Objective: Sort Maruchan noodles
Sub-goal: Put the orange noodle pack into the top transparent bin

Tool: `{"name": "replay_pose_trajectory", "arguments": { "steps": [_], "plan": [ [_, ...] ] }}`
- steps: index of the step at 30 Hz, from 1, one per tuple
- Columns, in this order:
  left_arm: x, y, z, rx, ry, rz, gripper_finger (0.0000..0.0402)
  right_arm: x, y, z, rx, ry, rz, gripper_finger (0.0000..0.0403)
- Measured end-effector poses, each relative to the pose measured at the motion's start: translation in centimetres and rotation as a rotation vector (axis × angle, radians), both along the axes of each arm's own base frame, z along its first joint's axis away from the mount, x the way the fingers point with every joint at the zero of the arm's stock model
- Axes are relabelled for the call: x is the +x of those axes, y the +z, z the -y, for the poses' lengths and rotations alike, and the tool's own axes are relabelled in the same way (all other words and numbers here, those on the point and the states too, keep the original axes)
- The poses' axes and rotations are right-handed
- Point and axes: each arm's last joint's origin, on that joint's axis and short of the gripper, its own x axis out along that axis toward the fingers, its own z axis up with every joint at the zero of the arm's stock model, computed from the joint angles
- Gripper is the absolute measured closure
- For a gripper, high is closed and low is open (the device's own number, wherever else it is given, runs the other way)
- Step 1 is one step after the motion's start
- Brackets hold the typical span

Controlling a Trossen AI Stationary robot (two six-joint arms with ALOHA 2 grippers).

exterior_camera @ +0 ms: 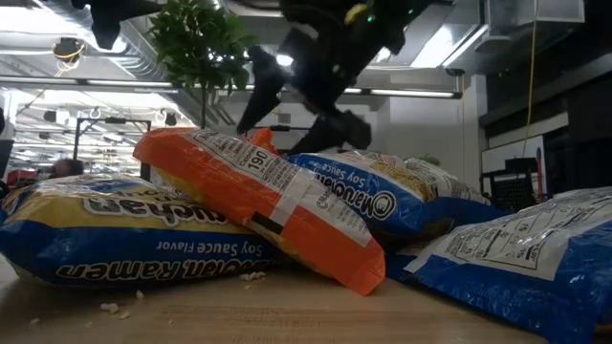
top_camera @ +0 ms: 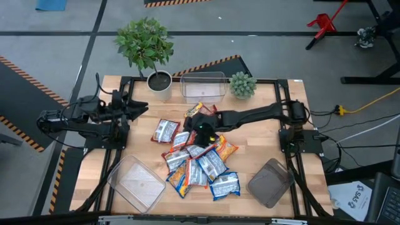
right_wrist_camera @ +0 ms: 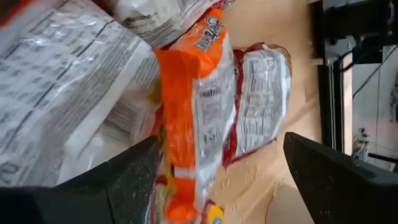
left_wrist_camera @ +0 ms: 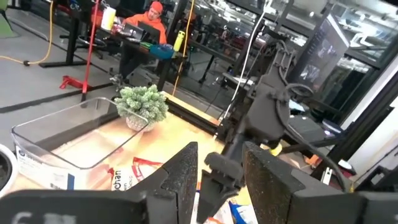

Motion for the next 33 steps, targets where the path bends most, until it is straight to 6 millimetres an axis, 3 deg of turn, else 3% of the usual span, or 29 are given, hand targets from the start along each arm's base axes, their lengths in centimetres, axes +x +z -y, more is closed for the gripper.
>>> {"name": "replay_pose_trajectory", "arguments": {
  "steps": [7, 11, 16, 21, 26, 33],
  "plan": [
    [0.0, -0.1, -0.1, -0.001, 0.022, -0.012, 0.0281, 1.6, -2.0, -0.1, -0.019, 0.065, 0.071, 0.0073],
    [0.0, -0.2, -0.1, -0.001, 0.022, -0.021, 0.0281, 1.8, -2.9, -0.1, -0.021, 0.069, 0.057, 0.0099],
    [0.0, -0.2, -0.1, -0.001, 0.023, -0.021, 0.0281, 2.0, -3.5, -0.1, -0.027, 0.063, 0.057, 0.0174],
    [0.0, -0.2, -0.1, -0.001, 0.023, -0.025, 0.0282, 2.0, -3.4, 0.0, -0.017, 0.028, 0.054, 0.0283],
    [0.0, -0.2, -0.1, 0.000, 0.023, -0.024, 0.0282, 2.3, -1.8, 0.0, 0.027, -0.028, 0.045, 0.0386],
    [0.0, -0.2, -0.1, 0.001, 0.023, -0.024, 0.0282, 3.5, 2.9, 0.6, 0.060, -0.137, 0.039, 0.0390]
  ]
}}
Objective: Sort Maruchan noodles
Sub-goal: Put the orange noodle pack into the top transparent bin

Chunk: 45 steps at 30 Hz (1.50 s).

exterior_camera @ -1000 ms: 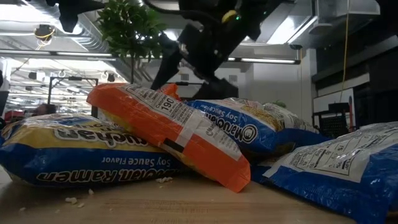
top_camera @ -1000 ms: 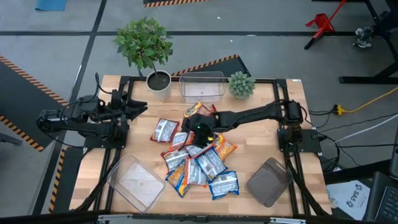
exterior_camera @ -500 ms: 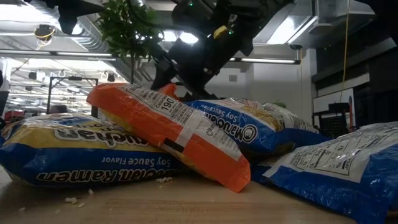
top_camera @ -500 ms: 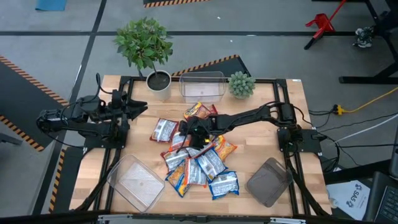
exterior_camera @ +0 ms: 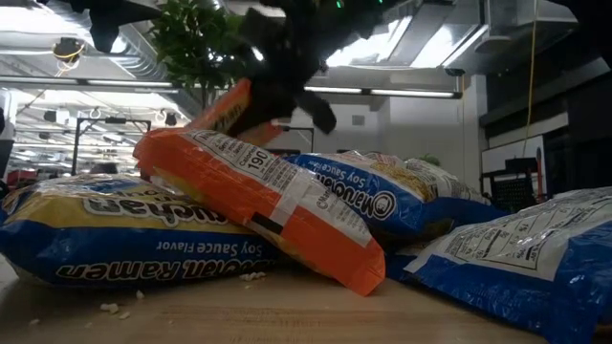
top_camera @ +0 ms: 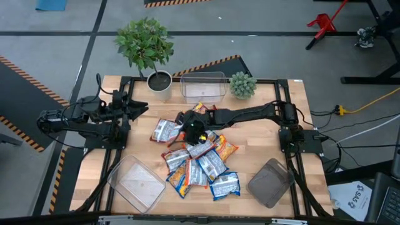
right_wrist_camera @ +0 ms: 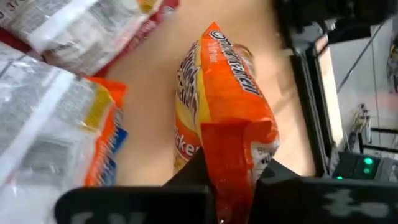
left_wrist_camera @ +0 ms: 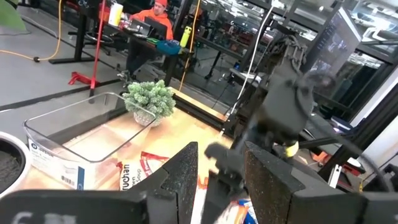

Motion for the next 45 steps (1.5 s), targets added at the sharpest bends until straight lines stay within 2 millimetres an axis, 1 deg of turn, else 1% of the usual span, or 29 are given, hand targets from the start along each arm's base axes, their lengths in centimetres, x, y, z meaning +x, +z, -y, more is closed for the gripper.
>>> {"name": "replay_pose_trajectory", "arguments": {
  "steps": [3, 5, 8, 10, 12, 14, 16, 19, 22, 24, 27, 32, 36, 38, 41, 45],
  "plan": [
    [0.0, 0.0, 0.0, 0.000, 0.000, 0.004, 0.0282, 0.2, 2.7, 1.3, -0.005, -0.036, -0.002, 0.0398],
    [0.0, 0.1, 0.0, 0.000, 0.000, 0.006, 0.0282, 0.1, 4.1, 2.8, 0.016, -0.089, -0.012, 0.0395],
    [0.0, 0.1, 0.0, 0.000, 0.005, 0.006, 0.0282, -0.5, 6.6, 5.9, 0.068, -0.204, -0.011, 0.0398],
    [0.0, 0.1, 0.0, 0.000, 0.018, 0.006, 0.0282, -1.4, 8.3, 8.3, 0.107, -0.283, -0.015, 0.0400],
    [0.0, 0.1, -0.1, 0.000, 0.028, 0.006, 0.0282, -2.5, 9.4, 11.0, 0.168, -0.384, -0.027, 0.0398],
    [0.0, 0.1, -0.1, 0.000, 0.040, 0.006, 0.0282, -3.8, 9.8, 14.0, 0.274, -0.486, -0.049, 0.0399],
    [0.0, 0.1, -0.1, 0.001, 0.051, 0.006, 0.0282, -4.9, 9.9, 17.0, 0.406, -0.582, -0.028, 0.0401],
    [-0.1, 0.1, -0.2, 0.002, 0.066, 0.006, 0.0282, -6.9, 9.4, 21.0, 0.602, -0.769, -0.005, 0.0399],
    [-0.1, 0.1, -0.3, 0.003, 0.096, 0.006, 0.0282, -8.4, 8.1, 24.1, 0.739, -0.947, 0.032, 0.0401],
    [-0.1, 0.1, -0.3, 0.004, 0.112, 0.006, 0.0282, -9.3, 7.3, 25.4, 0.816, -1.048, 0.027, 0.0401],
    [-0.1, 0.1, -0.4, 0.005, 0.132, 0.006, 0.0282, -9.3, 6.0, 26.1, 0.895, -1.125, 0.070, 0.0399],
    [-0.2, 0.1, -0.4, 0.006, 0.156, 0.007, 0.0282, -8.2, 4.3, 25.8, 0.998, -1.170, 0.160, 0.0398],
    [-0.2, 0.1, -0.4, 0.001, 0.156, 0.009, 0.0282, -8.2, 3.0, 25.6, 0.985, -1.302, 0.174, 0.0398],
    [-0.2, 0.1, -0.4, -0.010, 0.157, 0.013, 0.0282, -8.3, 2.4, 25.5, 0.978, -1.329, 0.165, 0.0392],
    [-0.2, 0.1, -0.4, -0.017, 0.159, 0.016, 0.0282, -8.3, 1.5, 25.1, 0.987, -1.337, 0.141, 0.0363],
    [-0.2, 0.0, -0.4, -0.033, 0.160, 0.012, 0.0282, -8.4, 0.8, 24.9, 0.991, -1.358, 0.123, 0.0292]
  ]
}}
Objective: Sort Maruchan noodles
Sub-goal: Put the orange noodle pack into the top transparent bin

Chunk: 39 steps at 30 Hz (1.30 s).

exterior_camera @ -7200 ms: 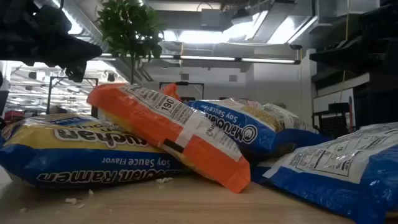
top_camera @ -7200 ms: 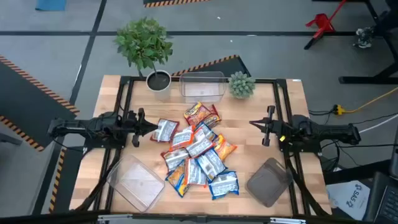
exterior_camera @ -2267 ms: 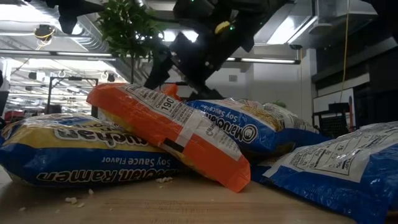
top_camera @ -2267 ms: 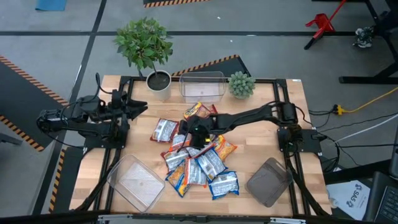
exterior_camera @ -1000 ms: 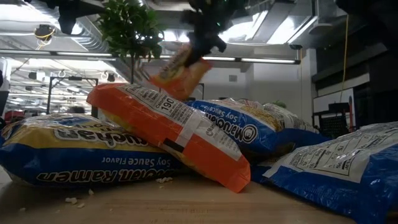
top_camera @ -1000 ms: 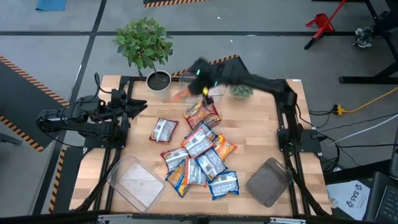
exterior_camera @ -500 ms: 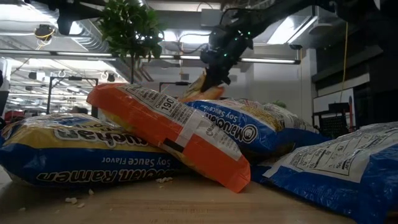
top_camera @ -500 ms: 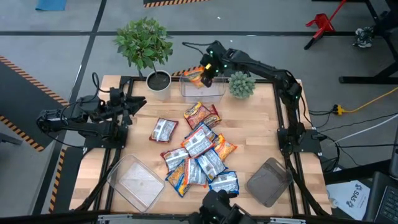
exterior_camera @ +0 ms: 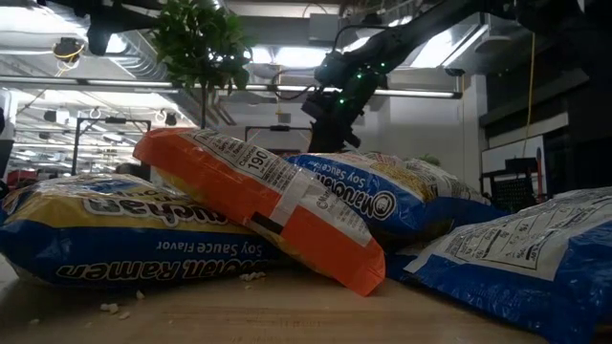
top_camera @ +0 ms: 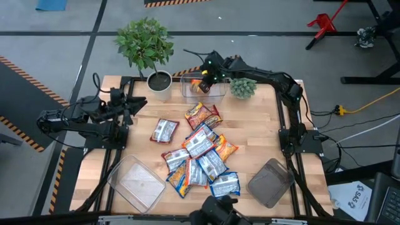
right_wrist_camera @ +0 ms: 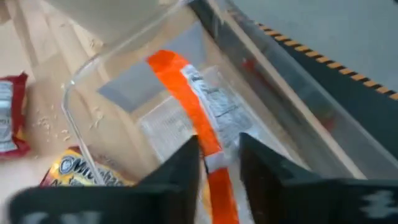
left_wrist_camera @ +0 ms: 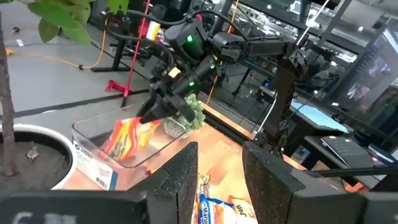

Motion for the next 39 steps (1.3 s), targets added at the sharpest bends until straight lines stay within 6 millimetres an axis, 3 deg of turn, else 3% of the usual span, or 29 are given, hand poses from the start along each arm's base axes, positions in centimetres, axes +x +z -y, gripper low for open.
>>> {"name": "replay_pose_trajectory", "arguments": {
  "steps": [4, 7, 12, 16, 22, 31, 39],
  "plan": [
    [0.0, -0.6, 0.0, -0.056, 0.011, -0.038, 0.0282, 0.0, 0.2, 0.4, -0.022, -0.017, 0.014, 0.0217],
    [0.1, -1.3, 0.0, -0.095, 0.021, -0.101, 0.0282, 0.0, 2.1, 0.6, -0.044, 0.005, 0.062, 0.0181],
    [0.6, -2.1, 0.0, -0.104, 0.027, -0.191, 0.0282, 0.1, 6.4, 0.4, -0.219, 0.092, 0.053, 0.0167],
    [1.2, -2.4, 0.0, -0.103, 0.030, -0.233, 0.0282, 0.9, 7.5, -1.4, -0.390, 0.331, -0.036, 0.0167],
    [2.0, -2.8, 0.0, -0.099, 0.031, -0.288, 0.0282, 3.0, 5.0, -4.8, -0.505, 0.552, -0.262, 0.0166],
    [2.4, -2.9, 0.0, -0.102, 0.034, -0.307, 0.0282, 4.3, -0.5, -3.6, -0.342, 0.644, -0.270, 0.0166],
    [2.4, -2.9, -0.1, -0.115, 0.062, -0.295, 0.0282, 4.9, -3.3, -3.1, -0.325, 0.676, -0.326, 0.0166]
  ]
}}
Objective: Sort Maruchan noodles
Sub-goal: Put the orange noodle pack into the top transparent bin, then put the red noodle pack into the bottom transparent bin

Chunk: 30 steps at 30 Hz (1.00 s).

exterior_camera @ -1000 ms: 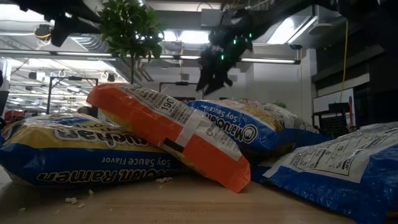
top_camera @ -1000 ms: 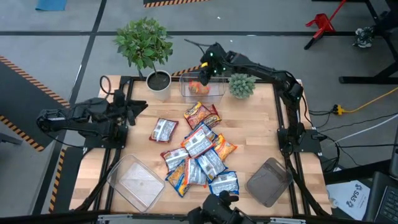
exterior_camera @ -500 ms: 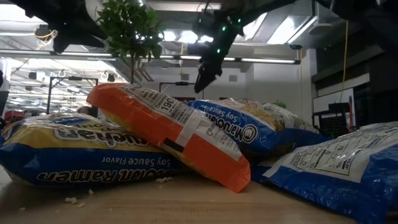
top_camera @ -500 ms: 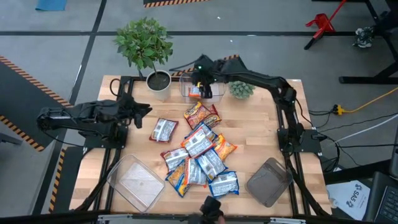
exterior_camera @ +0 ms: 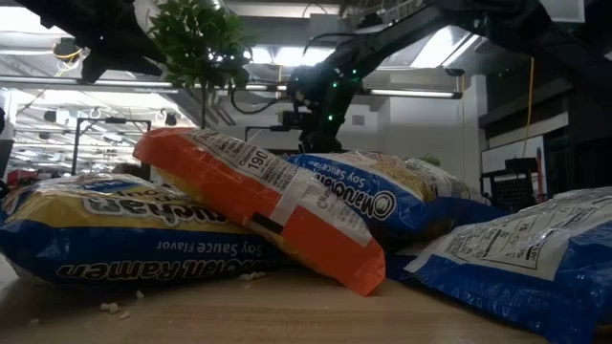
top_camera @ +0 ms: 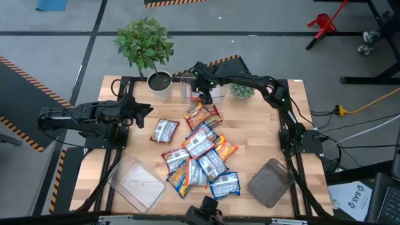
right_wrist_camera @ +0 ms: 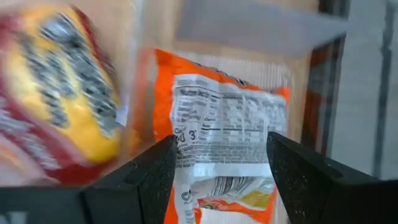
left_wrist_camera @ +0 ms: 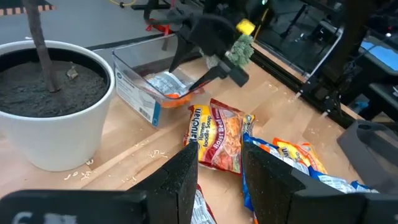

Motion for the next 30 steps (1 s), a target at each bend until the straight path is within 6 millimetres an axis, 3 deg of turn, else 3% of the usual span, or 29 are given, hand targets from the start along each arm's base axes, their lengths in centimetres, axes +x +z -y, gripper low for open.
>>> {"name": "replay_pose_trajectory", "arguments": {
  "steps": [4, 8, 15, 18, 21, 25, 30],
  "plan": [
    [0.0, 0.0, 0.0, -0.005, 0.008, 0.004, 0.0282, 0.0, -0.8, 0.3, -0.049, -0.033, -0.047, 0.0166],
    [0.0, 0.0, 0.0, -0.019, 0.012, 0.013, 0.0282, 0.2, 0.1, 0.3, -0.070, -0.024, -0.034, 0.0166],
    [0.2, -0.8, 0.2, -0.062, -0.043, -0.056, 0.0282, 0.5, 8.2, -0.9, -0.015, 0.020, 0.134, 0.0166],
    [0.7, -2.7, 0.3, -0.112, -0.077, -0.111, 0.0282, 1.6, 9.6, -3.6, 0.019, 0.090, 0.176, 0.0166],
    [1.0, -5.5, 0.6, -0.214, -0.131, -0.185, 0.0282, 3.0, 9.4, -7.4, 0.054, 0.194, 0.173, 0.0166],
    [0.8, -9.2, 0.7, -0.324, -0.094, -0.253, 0.0282, 4.9, 7.7, -12.3, -0.005, 0.370, 0.182, 0.0166],
    [0.6, -11.4, 0.5, -0.316, -0.026, -0.259, 0.0282, 6.1, 4.9, -16.3, -0.100, 0.594, 0.184, 0.0166]
  ]
}}
